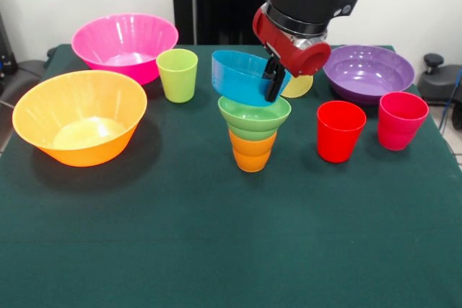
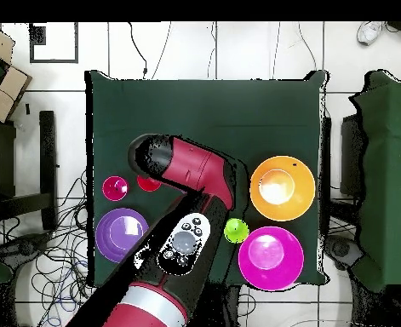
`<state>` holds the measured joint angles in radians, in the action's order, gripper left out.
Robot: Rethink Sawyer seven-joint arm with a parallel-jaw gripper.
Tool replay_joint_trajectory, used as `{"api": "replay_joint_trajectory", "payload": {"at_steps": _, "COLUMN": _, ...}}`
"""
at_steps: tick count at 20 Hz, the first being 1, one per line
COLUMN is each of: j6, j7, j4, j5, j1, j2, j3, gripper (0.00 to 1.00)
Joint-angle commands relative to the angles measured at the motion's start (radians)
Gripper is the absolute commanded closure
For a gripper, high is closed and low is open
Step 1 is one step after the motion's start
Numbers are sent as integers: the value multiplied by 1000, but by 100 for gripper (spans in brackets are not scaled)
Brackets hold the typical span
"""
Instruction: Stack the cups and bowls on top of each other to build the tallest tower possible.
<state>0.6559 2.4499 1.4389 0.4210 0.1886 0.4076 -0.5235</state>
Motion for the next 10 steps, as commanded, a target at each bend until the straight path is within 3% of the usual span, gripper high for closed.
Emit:
{"api": "replay_joint_trajectory", "payload": {"at_steps": 1, "j6": -42, "j7": 163, "j4": 24, "j5": 15, "j1": -8, "j2": -6, "j3": 91, "gripper": 100}}
{"api": "replay_joint_trajectory", "payload": {"at_steps": 10, "j6": -47, "j7": 168, "j4": 13, "j5": 16, "j1": -7, "j2": -18, "j3": 90, "gripper": 100}}
